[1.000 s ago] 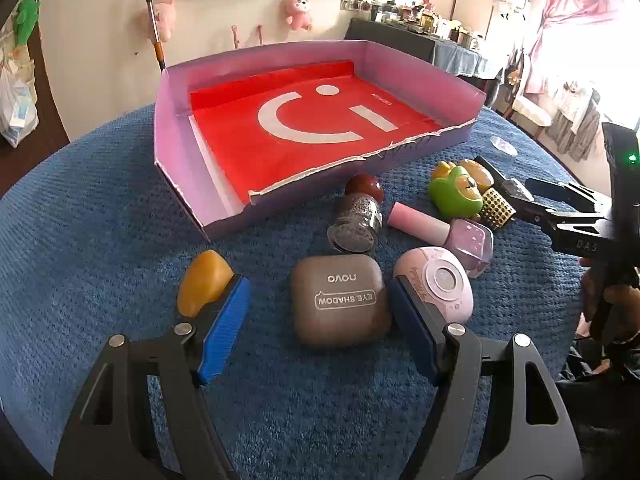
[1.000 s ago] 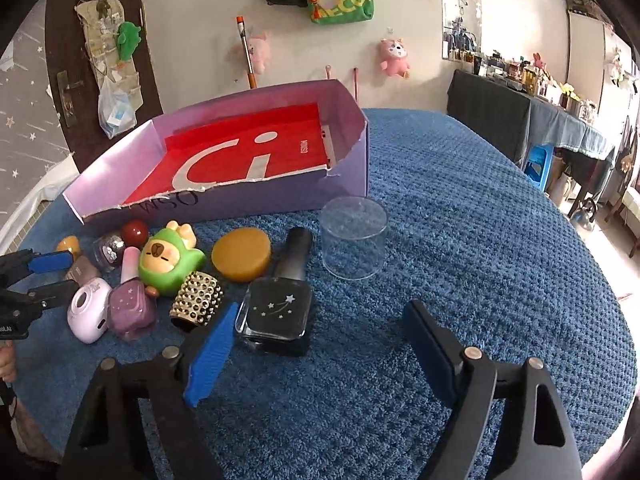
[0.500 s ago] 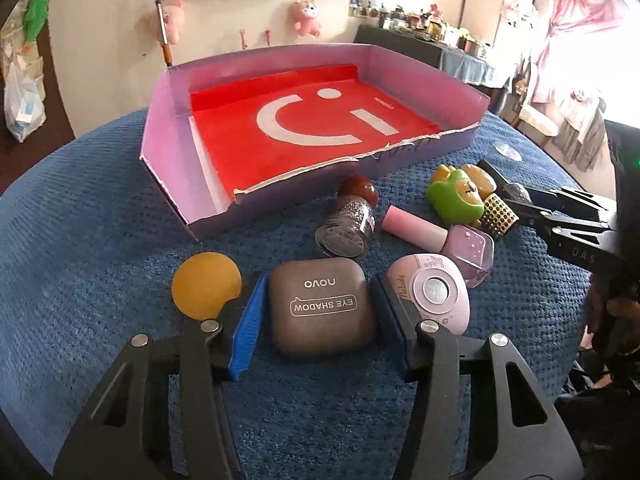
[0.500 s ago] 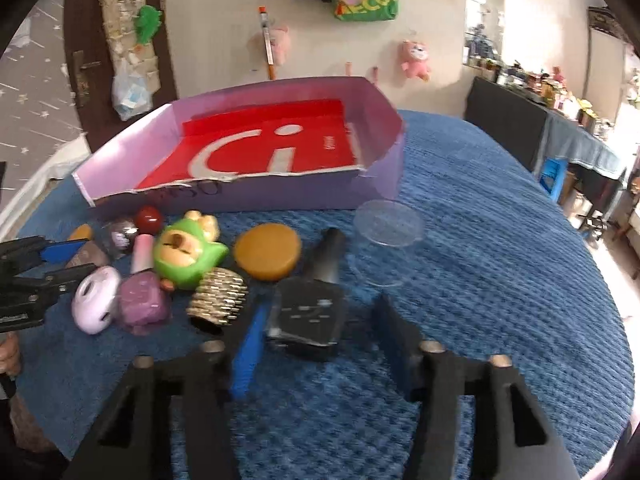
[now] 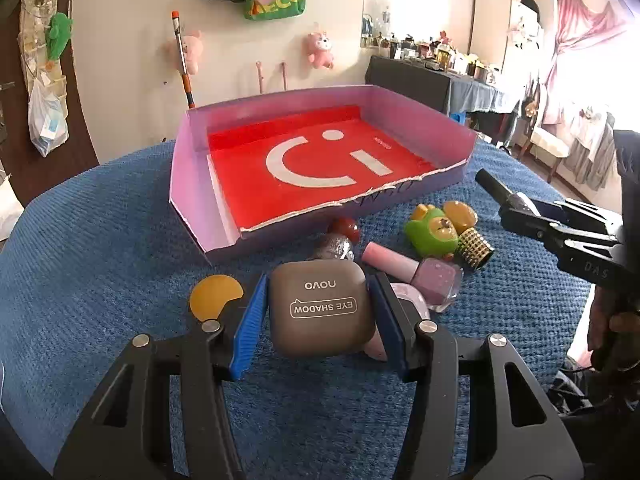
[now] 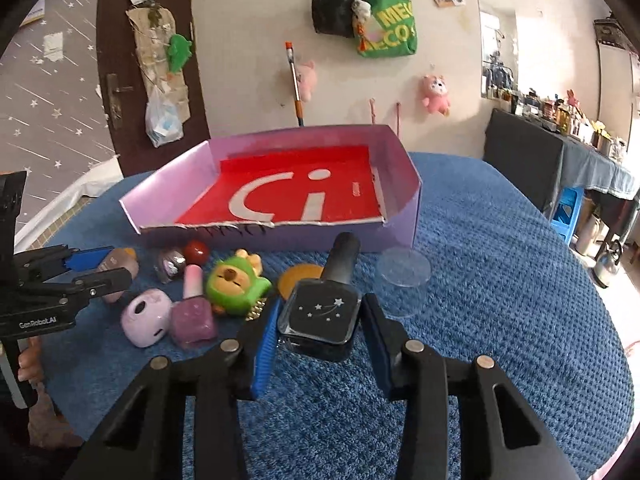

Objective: Organize rigid objects
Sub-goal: 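Lift the grey compact with the left tool while the right tool lifts the black bottle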

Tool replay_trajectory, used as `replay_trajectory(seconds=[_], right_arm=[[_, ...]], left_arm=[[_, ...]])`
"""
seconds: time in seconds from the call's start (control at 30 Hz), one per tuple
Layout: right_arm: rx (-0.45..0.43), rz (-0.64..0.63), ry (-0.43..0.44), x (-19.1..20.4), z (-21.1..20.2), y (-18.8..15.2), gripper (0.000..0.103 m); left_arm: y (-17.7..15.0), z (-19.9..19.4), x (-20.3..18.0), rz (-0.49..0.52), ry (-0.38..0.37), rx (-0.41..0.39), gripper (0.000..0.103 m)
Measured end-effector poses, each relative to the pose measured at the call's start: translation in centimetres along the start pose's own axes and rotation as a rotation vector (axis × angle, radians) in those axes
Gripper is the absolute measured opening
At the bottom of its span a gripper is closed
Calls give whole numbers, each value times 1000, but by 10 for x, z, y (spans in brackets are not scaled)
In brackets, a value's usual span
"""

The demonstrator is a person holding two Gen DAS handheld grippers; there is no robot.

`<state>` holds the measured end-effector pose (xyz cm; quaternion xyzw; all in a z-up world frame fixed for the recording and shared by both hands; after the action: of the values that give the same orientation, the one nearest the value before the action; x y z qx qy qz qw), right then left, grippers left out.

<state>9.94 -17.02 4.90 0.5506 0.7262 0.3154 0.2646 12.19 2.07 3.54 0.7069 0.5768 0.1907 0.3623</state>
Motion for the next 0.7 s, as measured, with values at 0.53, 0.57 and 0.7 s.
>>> replay_trajectory(seconds=[0.53, 0.57, 0.7], right_arm=[[-48, -23, 53, -7, 4, 30, 43], [-55, -30, 57, -9, 7, 38, 43], [-39, -47, 73, -19, 29, 68, 43]], left_arm=[[51, 4, 4, 3, -11, -22, 50], [59, 9, 5, 1, -20, -8, 50], [84, 36, 11, -11, -18, 69, 50]])
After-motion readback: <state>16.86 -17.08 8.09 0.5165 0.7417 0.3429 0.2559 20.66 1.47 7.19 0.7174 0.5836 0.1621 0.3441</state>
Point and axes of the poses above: each gripper's, at about its wrist camera, not at the fingertips, and z roughly the way its jaws point, x to its left, y to its top, the point moved 4 cm from there along z, roughly the way its jaws point, and after that the axes turned 9 degrees about -z, right-handed, at the moved point
